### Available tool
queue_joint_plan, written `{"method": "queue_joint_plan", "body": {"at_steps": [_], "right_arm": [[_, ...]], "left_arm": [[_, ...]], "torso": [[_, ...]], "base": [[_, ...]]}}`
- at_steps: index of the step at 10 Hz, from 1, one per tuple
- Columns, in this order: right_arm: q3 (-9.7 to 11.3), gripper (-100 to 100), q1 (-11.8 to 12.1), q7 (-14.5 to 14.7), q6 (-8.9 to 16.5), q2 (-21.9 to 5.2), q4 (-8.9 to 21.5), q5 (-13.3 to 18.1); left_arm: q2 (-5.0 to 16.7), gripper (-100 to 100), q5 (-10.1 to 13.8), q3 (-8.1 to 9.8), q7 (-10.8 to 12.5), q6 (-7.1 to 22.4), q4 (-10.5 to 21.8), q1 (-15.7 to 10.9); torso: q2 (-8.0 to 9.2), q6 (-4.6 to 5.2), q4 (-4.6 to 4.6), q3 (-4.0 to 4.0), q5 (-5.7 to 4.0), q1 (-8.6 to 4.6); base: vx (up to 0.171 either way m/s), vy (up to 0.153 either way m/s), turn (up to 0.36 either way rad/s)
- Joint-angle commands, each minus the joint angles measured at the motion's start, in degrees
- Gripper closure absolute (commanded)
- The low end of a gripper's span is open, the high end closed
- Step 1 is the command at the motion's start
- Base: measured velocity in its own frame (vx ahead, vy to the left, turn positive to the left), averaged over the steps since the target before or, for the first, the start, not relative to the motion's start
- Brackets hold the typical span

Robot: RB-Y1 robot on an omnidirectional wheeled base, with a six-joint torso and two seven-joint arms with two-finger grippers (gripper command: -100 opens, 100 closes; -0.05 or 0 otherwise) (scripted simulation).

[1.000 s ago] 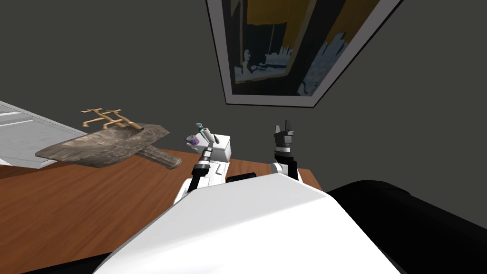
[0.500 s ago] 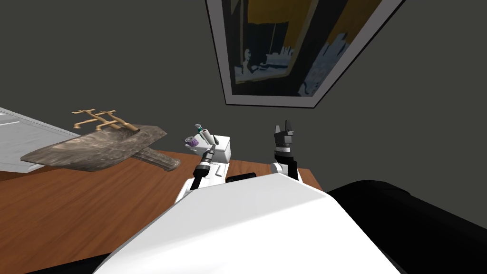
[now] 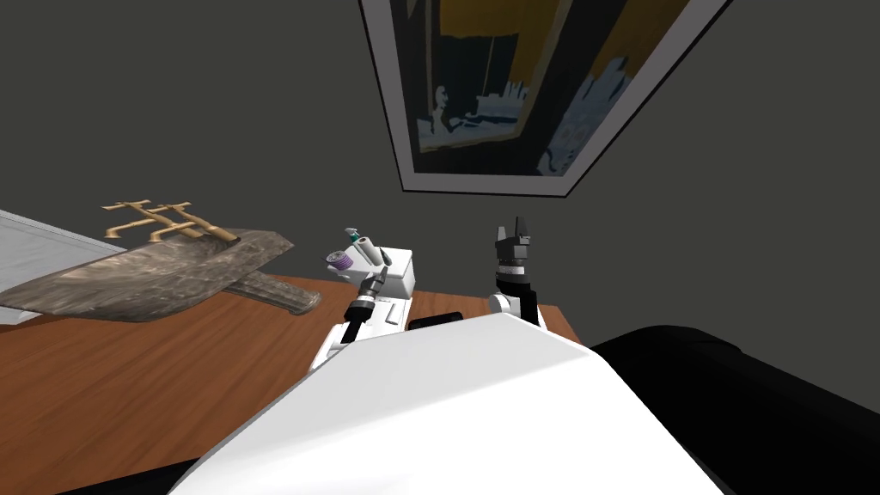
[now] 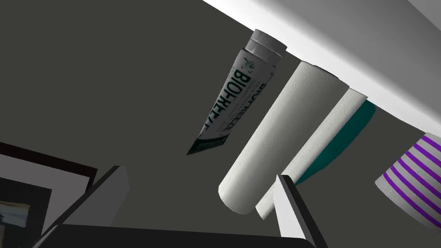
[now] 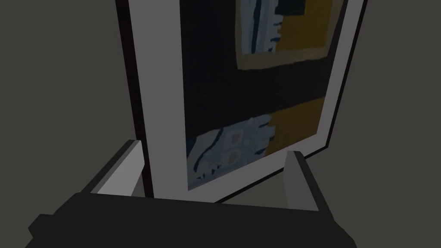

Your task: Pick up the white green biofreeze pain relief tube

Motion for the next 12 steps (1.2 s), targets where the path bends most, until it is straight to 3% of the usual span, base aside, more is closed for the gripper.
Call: {"method": "queue_joint_plan", "body": {"at_steps": [1,9,10,11,12], "right_arm": [[0.00,0,0.00,0.00,0.00,0.00,0.00,0.00],[0.00,0,0.00,0.00,0.00,0.00,0.00,0.00],[0.00,0,0.00,0.00,0.00,0.00,0.00,0.00],[0.00,0,0.00,0.00,0.00,0.00,0.00,0.00],[0.00,0,0.00,0.00,0.00,0.00,0.00,0.00]], "left_arm": [[0.91,-100,-1.62,1.21,-2.10,-0.82,2.23,-0.47],[3.82,-100,-8.56,6.62,-10.69,-4.87,11.18,-3.11],[3.81,-100,-7.96,6.21,-9.86,-4.50,10.65,-2.90],[3.82,0,-8.05,6.30,-10.09,-4.67,10.79,-2.95],[5.21,-100,-7.31,7.91,-10.44,-6.16,13.63,-5.81]], "torso": [[0.00,0.00,0.00,0.00,0.00,0.00],[-0.06,0.00,-0.01,-0.04,-0.02,-0.06],[-0.11,0.01,-0.02,-0.06,-0.02,-0.08],[0.03,-0.01,0.00,0.01,-0.01,-0.01],[0.16,-0.01,0.03,0.08,0.01,0.05]], "base": [[0.058,-0.045,-0.031],[0.076,-0.044,-0.030],[0.044,-0.021,-0.008],[0.008,-0.004,0.003],[-0.065,-0.034,-0.261]]}}
